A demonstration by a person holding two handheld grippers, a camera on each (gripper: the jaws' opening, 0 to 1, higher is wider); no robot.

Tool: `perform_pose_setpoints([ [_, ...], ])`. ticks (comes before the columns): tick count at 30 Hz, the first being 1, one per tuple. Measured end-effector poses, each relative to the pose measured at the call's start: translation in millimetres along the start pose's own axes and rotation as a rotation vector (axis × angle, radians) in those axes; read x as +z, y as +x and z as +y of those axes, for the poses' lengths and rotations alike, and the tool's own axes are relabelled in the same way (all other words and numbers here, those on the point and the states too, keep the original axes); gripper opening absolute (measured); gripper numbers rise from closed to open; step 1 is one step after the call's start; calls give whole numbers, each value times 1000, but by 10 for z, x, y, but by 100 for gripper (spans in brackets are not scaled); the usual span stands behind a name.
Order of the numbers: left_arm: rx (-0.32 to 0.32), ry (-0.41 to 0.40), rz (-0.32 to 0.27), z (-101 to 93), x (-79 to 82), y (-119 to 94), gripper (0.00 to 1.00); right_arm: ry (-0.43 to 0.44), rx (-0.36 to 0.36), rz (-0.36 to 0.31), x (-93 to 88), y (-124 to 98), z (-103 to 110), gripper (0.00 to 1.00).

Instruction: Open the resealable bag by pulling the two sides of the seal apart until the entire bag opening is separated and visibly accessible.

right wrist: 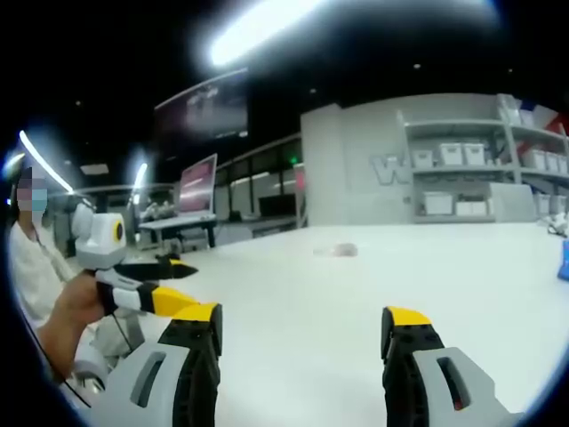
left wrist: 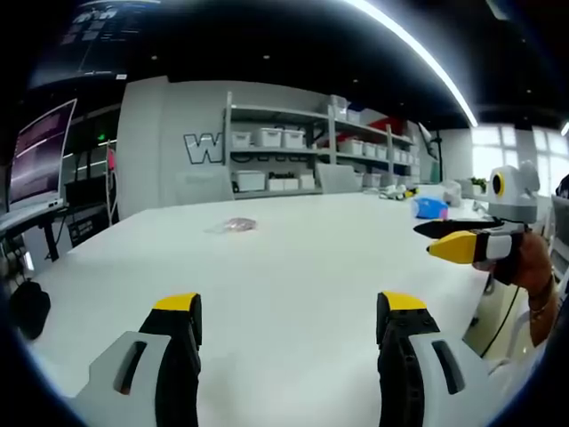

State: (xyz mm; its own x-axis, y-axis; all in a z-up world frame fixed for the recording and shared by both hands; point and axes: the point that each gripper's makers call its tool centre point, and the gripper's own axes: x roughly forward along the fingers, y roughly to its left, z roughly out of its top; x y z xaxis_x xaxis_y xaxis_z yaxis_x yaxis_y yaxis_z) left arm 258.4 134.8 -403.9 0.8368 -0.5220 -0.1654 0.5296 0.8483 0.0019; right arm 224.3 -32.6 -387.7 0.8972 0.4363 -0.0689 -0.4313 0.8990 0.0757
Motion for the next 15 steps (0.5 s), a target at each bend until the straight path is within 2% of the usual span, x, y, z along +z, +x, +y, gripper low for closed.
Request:
perform_pose_setpoints([
  [15, 0, -2, -7, 18, 10, -25, 80, -15, -1, 3, 31, 12, 9, 72],
])
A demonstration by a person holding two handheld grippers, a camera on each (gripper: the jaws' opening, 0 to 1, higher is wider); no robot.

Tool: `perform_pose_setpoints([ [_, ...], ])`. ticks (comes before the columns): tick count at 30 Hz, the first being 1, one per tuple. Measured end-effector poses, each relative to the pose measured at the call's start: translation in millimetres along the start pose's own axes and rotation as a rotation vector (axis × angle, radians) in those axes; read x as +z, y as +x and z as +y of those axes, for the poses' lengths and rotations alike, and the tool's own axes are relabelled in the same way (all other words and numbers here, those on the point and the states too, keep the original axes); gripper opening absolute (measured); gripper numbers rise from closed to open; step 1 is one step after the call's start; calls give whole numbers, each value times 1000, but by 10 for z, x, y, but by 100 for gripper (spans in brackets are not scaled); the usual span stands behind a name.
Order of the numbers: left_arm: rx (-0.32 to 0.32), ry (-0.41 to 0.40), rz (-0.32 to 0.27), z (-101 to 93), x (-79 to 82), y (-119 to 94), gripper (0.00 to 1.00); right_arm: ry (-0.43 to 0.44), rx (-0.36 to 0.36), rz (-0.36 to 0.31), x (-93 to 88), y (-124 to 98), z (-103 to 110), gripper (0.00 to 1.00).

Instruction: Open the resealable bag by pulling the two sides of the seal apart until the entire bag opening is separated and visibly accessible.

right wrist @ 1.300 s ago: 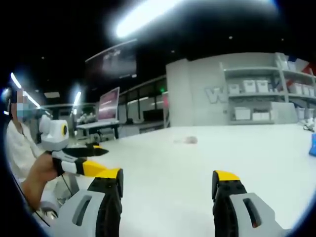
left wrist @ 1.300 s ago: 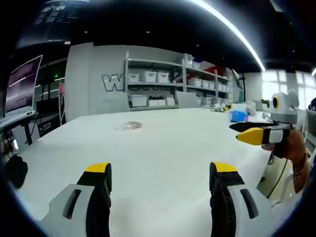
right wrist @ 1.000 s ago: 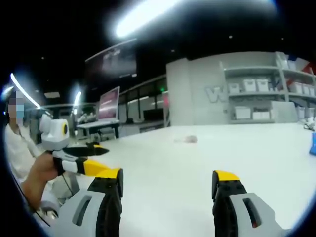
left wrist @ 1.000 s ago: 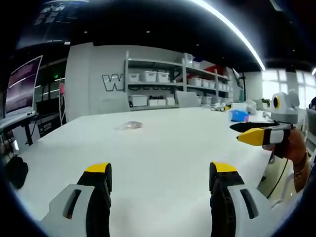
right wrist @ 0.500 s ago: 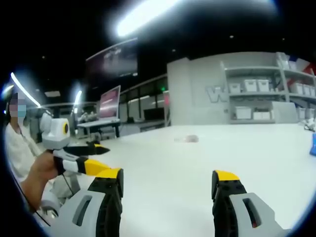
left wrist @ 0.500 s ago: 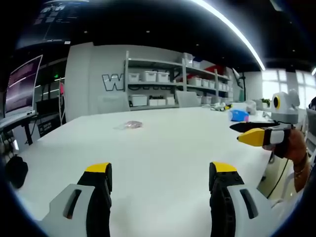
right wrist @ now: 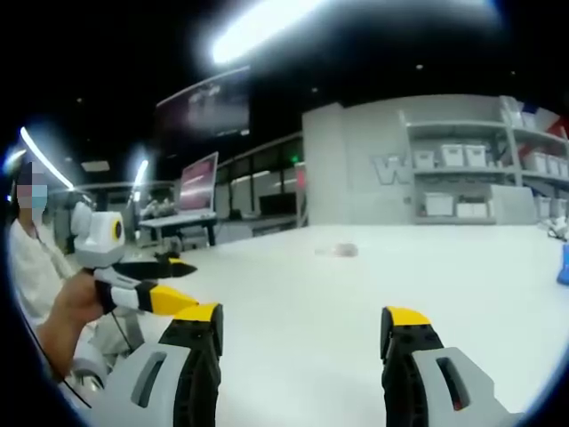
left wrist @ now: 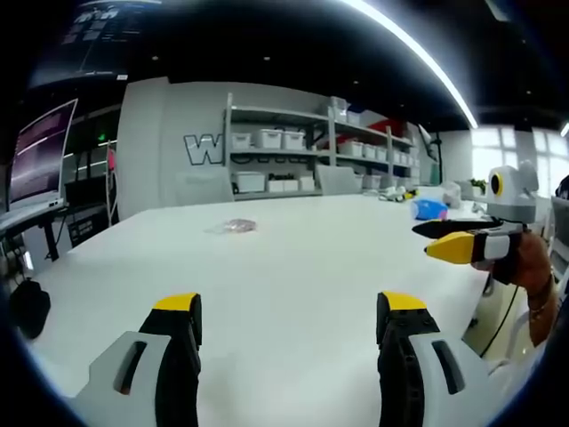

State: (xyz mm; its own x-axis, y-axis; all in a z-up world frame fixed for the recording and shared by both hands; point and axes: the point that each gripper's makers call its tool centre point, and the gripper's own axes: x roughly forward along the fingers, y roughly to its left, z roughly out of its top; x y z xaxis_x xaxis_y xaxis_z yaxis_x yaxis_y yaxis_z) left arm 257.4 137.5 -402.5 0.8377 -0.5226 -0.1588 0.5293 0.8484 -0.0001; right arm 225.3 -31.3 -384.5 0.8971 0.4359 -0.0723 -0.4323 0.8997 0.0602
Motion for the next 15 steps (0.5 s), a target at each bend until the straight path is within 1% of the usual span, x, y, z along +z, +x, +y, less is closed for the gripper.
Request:
perform_pose_setpoints([
  [7, 3, -4, -4, 23, 6, -11, 80, -14, -3, 1, 43, 32, -12, 72],
  [11, 2, -4, -9, 26, 27, -17, 80, -31, -10, 2, 85, 59, -41, 69],
  [15, 0, -7, -13, 30, 37, -19, 80, -48, -31, 2, 114, 72, -91, 69],
])
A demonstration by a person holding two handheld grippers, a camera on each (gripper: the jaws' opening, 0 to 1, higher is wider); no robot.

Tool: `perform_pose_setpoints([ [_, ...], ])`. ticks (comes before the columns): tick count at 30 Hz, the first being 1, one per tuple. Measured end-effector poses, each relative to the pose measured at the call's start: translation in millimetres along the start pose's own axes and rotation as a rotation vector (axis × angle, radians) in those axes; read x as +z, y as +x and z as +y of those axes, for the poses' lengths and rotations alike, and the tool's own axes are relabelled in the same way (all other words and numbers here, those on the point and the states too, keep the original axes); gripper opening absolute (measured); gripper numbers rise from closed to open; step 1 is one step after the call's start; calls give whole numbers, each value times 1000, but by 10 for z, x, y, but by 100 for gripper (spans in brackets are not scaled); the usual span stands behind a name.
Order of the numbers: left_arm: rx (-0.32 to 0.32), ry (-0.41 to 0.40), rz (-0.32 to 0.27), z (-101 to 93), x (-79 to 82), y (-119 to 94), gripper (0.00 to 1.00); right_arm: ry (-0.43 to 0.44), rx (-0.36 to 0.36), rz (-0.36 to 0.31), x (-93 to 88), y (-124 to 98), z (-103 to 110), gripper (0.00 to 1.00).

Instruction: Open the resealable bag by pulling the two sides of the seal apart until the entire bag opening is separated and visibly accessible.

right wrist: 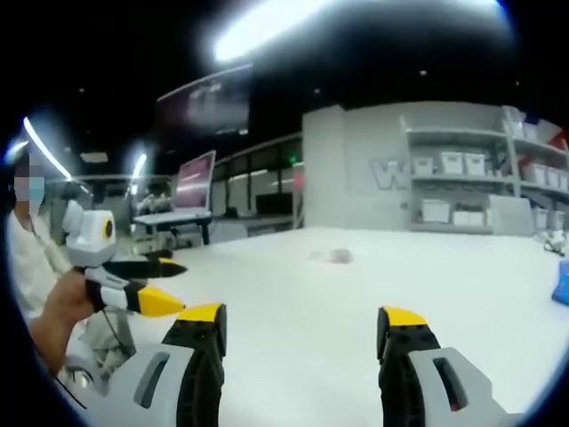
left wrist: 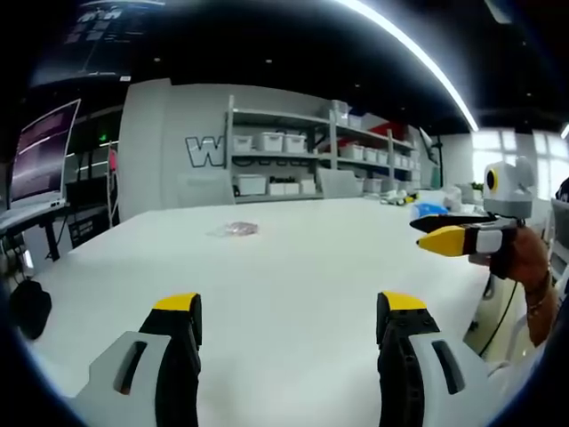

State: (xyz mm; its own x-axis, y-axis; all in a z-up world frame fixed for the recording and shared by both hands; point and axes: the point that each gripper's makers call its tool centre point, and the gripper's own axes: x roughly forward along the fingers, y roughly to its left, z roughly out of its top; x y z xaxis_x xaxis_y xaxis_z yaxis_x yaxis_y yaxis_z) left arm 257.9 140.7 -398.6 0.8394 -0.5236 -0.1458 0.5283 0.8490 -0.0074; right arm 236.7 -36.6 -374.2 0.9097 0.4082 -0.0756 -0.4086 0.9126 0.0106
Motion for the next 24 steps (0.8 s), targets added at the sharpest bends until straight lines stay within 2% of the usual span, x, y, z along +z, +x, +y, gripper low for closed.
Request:
perform_pose_setpoints([
  [24, -7, -12, 1, 32, -9, 16, 79, -11, -15, 26, -27, 181, -99, 66],
])
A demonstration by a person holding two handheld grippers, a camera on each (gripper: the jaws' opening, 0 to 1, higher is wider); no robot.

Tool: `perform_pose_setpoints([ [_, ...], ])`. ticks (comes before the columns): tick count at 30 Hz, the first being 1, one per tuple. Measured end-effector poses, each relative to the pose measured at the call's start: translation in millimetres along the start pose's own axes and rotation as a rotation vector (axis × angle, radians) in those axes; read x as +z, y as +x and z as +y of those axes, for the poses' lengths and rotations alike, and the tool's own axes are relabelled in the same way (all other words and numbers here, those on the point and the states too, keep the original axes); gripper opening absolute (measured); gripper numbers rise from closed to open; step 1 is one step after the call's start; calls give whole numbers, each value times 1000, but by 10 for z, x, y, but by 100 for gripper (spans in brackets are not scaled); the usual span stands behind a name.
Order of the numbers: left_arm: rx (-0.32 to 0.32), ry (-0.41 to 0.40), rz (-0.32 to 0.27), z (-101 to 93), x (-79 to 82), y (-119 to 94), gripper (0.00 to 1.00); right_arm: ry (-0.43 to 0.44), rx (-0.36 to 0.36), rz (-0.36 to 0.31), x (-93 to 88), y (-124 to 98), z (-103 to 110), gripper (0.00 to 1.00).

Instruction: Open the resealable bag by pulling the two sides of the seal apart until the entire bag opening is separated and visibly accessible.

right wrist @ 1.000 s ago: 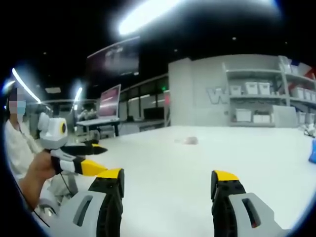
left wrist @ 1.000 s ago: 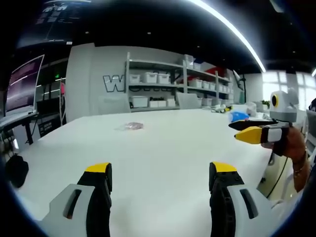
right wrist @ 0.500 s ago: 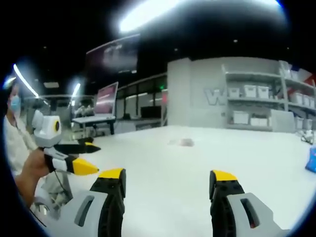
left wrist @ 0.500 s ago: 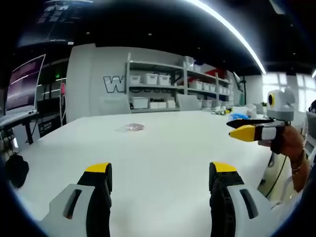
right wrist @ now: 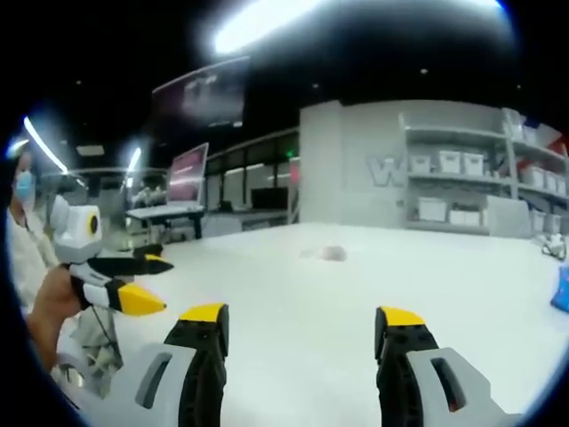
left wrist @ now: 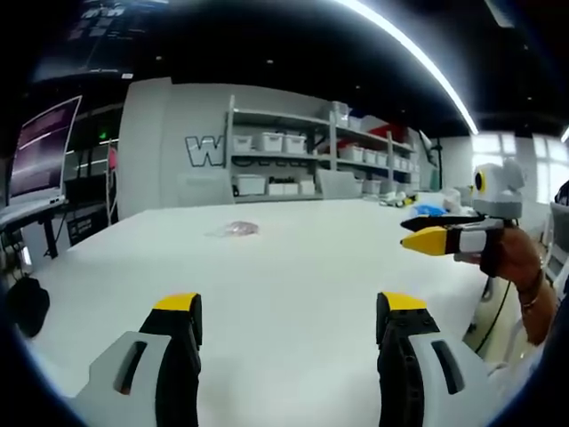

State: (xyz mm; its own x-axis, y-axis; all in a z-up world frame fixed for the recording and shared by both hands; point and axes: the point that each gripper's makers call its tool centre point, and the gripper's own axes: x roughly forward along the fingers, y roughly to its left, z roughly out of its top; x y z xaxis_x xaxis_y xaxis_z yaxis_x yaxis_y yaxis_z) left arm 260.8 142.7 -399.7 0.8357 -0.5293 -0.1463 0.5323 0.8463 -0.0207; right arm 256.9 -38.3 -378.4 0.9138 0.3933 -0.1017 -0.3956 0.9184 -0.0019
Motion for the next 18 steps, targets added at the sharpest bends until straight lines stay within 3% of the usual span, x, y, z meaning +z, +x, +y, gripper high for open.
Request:
perform_pose_setpoints([
  [18, 7, -6, -3, 30, -3, -25, 79, -13, -5, 8, -6, 75, -29, 66],
])
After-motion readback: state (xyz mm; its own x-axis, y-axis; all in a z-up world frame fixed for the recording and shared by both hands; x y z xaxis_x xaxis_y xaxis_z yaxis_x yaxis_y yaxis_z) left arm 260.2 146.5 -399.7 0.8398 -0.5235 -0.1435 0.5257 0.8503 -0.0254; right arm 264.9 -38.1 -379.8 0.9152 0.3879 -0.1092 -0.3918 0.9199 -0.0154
